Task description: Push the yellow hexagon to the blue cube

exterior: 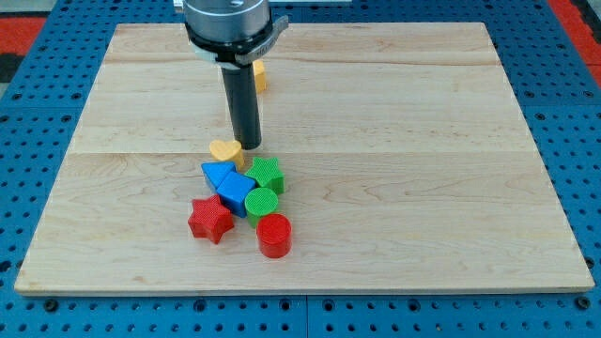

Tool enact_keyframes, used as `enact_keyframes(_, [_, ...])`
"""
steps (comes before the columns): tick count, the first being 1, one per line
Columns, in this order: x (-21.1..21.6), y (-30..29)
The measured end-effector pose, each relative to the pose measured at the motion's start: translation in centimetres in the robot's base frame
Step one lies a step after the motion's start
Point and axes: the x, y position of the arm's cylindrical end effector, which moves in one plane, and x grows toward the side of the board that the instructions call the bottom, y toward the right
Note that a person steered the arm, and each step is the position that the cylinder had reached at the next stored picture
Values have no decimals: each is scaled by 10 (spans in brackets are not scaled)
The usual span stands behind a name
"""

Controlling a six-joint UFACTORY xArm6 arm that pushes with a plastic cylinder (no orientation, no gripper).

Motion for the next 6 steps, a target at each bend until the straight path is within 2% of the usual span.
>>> enact_keyframes(1, [4, -1])
enact_keyframes(2, [-11, 11])
enact_keyframes(3, [-44, 41])
enact_keyframes(4, [-98, 74])
enact_keyframes(5, [-148, 74])
enact_keyframes(6, [-178, 53])
